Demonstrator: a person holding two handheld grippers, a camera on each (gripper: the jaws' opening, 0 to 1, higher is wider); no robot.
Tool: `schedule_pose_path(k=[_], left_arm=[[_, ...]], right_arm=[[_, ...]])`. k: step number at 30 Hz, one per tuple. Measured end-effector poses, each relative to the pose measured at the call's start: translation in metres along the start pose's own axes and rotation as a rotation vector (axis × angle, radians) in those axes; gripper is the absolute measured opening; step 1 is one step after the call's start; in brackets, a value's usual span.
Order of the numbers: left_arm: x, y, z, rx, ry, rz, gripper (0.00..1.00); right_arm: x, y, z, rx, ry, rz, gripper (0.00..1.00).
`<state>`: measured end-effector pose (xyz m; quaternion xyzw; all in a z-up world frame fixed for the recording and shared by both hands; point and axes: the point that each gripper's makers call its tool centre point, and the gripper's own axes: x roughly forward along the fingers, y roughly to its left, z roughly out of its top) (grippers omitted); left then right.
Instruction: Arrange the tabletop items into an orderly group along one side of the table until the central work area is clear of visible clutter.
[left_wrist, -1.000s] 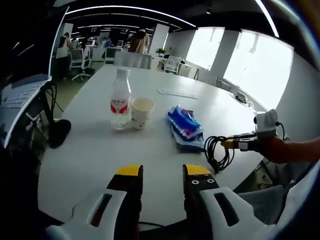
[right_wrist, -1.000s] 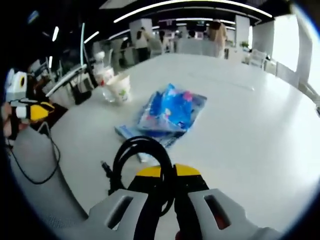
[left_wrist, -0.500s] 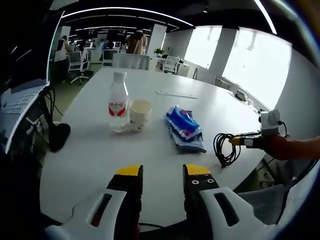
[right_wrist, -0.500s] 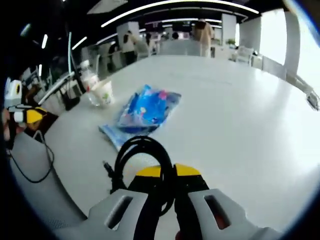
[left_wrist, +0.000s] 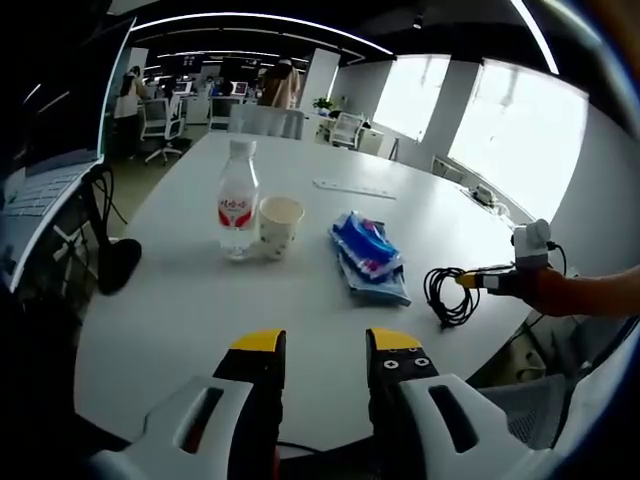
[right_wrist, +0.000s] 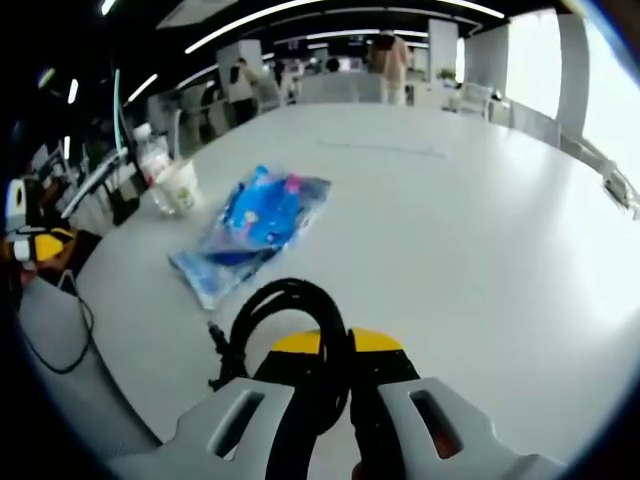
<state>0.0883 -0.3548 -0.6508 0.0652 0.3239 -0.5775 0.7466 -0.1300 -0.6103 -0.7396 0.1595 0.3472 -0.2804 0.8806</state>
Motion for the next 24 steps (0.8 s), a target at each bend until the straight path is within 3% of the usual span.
schedule_pose_path(k=[8,24], left_arm=[[-0.003,0.004,-0.001,-0.021,-0.005,0.019,0.30],[-0.006,0.006,-0.002,-0.050,-0.019,0.040,0.30]], right_arm=[[0.009,-0.002,0.006,-0.006,0.011,0.009,0.06],[0.021,-0.004,0.000,-0.023,0.060,0.025,0.08]])
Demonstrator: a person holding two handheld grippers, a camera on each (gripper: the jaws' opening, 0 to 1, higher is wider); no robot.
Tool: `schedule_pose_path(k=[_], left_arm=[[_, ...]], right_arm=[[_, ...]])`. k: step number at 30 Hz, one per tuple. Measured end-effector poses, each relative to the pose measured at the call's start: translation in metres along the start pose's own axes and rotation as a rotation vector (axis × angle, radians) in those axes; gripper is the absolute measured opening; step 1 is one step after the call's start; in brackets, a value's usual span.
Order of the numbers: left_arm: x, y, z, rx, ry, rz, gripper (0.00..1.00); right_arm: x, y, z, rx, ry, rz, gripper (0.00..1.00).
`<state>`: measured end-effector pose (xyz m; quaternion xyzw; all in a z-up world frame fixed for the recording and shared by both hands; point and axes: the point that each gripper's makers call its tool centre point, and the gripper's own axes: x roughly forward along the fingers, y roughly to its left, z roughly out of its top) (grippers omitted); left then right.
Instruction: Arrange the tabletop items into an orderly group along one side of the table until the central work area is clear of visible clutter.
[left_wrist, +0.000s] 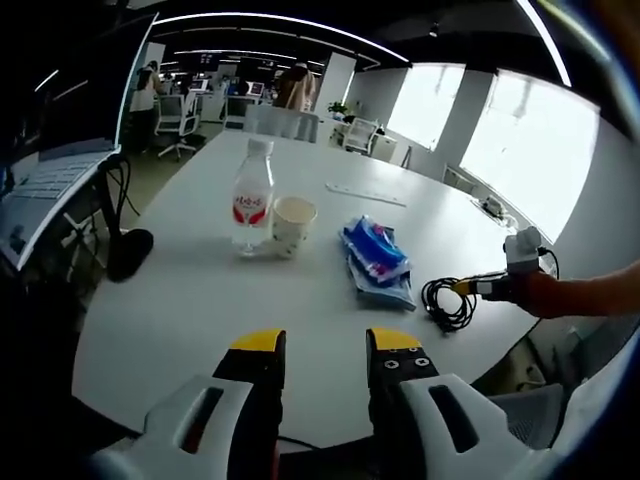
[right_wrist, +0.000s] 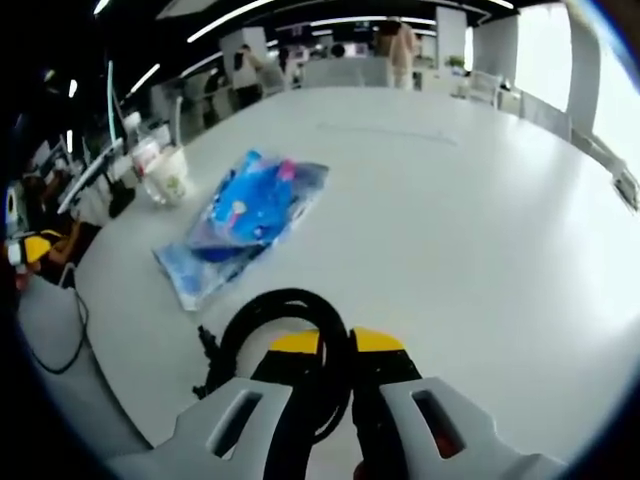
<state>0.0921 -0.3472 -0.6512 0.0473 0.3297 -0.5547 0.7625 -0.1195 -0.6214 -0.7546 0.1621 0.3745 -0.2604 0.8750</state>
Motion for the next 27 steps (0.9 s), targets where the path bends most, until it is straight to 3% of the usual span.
schedule_pose_path(k=[6,10,27], left_arm=[[0.000,0.000,0.000,-0.010,0.000,0.001,0.30],[0.001,-0.001,0.000,-0.011,0.002,-0.001,0.30],[0.007,-0.005,0.001,-0.016,0.008,-0.012,0.30]], right_arm=[[0.002,0.003,-0.003,-0.008,0.026,0.013,0.08],[0.004,0.004,0.003,-0.003,0.018,0.023,0.13],[0.009,0.015,0.026,-0.090,-0.006,0.067,0.16]])
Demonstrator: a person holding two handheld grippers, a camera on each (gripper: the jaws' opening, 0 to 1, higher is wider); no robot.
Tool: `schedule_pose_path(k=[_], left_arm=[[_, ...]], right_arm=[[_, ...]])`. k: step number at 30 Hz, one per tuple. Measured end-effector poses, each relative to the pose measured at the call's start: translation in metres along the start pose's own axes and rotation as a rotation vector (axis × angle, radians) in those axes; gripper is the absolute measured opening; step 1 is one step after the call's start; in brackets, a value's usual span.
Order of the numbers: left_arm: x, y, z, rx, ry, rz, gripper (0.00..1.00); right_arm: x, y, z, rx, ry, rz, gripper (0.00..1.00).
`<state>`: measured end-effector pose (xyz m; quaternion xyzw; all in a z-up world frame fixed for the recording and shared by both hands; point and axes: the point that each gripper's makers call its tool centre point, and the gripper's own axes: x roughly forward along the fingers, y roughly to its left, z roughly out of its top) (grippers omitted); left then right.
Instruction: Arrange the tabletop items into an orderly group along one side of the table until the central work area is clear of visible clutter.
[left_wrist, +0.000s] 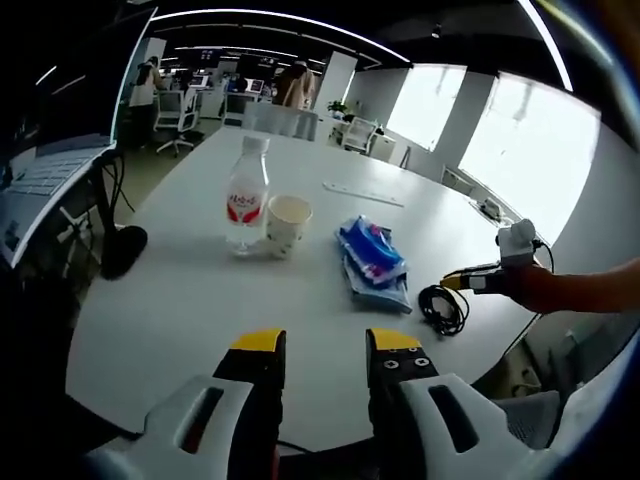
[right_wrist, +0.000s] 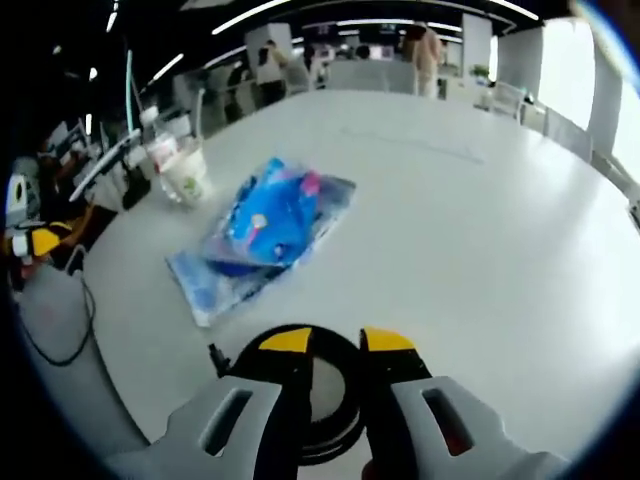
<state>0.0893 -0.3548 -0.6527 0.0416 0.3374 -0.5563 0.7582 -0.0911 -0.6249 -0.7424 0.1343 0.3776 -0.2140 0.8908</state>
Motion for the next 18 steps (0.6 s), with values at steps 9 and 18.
schedule_pose_path(k=[9,18], left_arm=[[-0.004,0.004,-0.002,-0.018,-0.003,0.017,0.30],[-0.007,0.005,-0.005,-0.029,-0.006,0.035,0.30]], right_arm=[[0.011,0.003,0.019,-0.042,-0.002,0.025,0.16],[0.027,0.010,0.043,-0.124,0.002,0.068,0.16]])
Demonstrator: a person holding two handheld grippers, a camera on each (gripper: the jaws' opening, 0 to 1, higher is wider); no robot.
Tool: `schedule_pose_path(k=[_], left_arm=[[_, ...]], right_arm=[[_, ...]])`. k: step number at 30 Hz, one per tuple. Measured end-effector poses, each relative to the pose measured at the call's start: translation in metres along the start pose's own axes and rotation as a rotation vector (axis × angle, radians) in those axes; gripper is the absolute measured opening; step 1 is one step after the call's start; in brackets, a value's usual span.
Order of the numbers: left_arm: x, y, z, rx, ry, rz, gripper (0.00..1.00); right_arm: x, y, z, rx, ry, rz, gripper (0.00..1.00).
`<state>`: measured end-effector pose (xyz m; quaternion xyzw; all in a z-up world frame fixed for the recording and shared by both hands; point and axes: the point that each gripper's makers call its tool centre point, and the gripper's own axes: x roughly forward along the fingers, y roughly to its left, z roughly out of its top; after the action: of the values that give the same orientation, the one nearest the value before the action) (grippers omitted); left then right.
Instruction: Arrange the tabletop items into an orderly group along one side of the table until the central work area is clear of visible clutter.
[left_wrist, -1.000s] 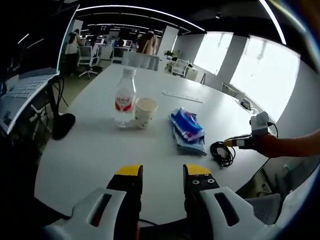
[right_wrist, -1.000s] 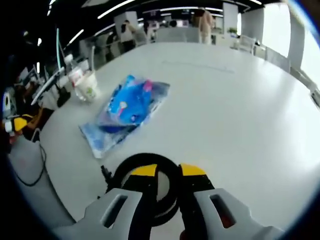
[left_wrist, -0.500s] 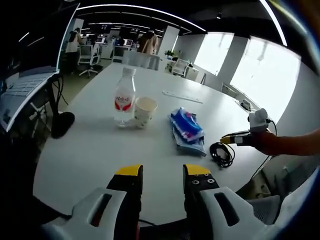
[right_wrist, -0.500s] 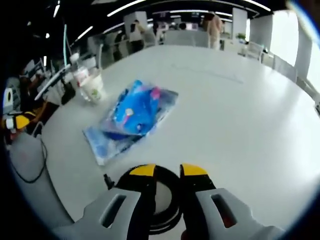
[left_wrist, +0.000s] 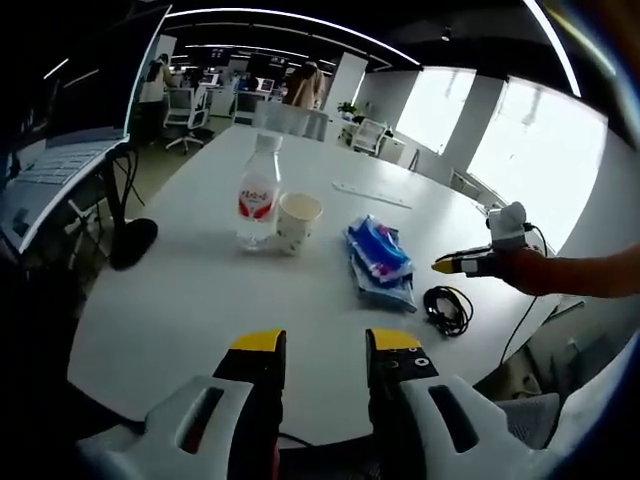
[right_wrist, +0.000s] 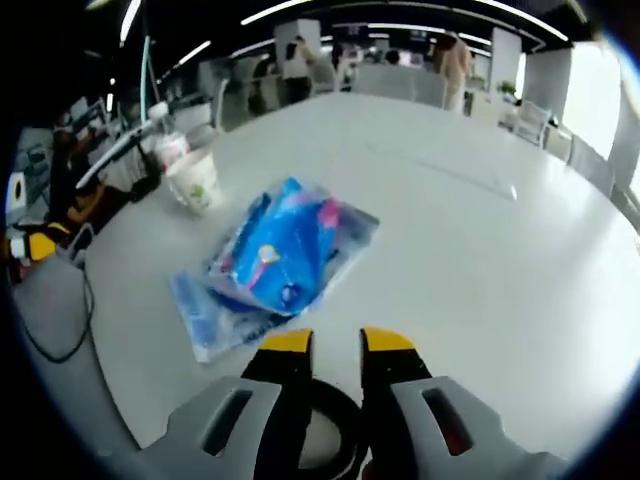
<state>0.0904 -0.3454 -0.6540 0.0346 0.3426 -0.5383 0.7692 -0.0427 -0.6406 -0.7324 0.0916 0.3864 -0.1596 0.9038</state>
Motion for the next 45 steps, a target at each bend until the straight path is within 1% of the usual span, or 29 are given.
schedule_pose_path(k=[3,7,12,19,24,28,29,32,35,41,43,45], left_arm=[[-0.001,0.000,0.000,-0.001,-0.002,0.003,0.30],[-0.003,0.000,0.000,-0.004,-0.006,0.010,0.30],[-0.007,0.000,0.000,-0.013,-0.015,0.025,0.30],[-0.010,-0.002,-0.001,-0.016,-0.013,0.024,0.30],[-0.012,-0.003,0.002,-0.026,-0.028,0.027,0.30],[-0.014,-0.004,-0.001,-0.033,-0.023,0.030,0.30],[-0.014,-0.004,-0.002,-0.034,-0.021,0.029,0.30],[-0.015,-0.005,-0.005,-0.037,-0.016,0.028,0.30],[-0.017,-0.005,-0.007,-0.040,-0.017,0.033,0.30],[-0.021,-0.004,-0.008,-0.049,-0.024,0.044,0.30],[-0.022,-0.004,-0.010,-0.050,-0.022,0.046,0.30],[-0.023,-0.003,-0.012,-0.055,-0.021,0.049,0.30]], right_arm=[[0.007,-0.001,0.009,-0.035,0.005,0.015,0.16],[0.011,0.003,0.022,-0.063,0.004,0.034,0.16],[0.028,0.005,0.040,-0.122,0.004,0.062,0.16],[0.042,0.010,0.062,-0.158,0.006,0.087,0.17],[0.056,0.013,0.078,-0.194,0.014,0.104,0.17],[0.068,0.016,0.089,-0.201,0.021,0.116,0.17],[0.070,0.017,0.090,-0.207,0.025,0.120,0.16],[0.076,0.019,0.090,-0.261,0.058,0.128,0.16],[0.081,0.021,0.091,-0.285,0.071,0.143,0.16],[0.086,0.020,0.097,-0.316,0.085,0.143,0.17],[0.087,0.023,0.099,-0.329,0.089,0.158,0.17],[0.088,0.028,0.100,-0.352,0.101,0.194,0.13]])
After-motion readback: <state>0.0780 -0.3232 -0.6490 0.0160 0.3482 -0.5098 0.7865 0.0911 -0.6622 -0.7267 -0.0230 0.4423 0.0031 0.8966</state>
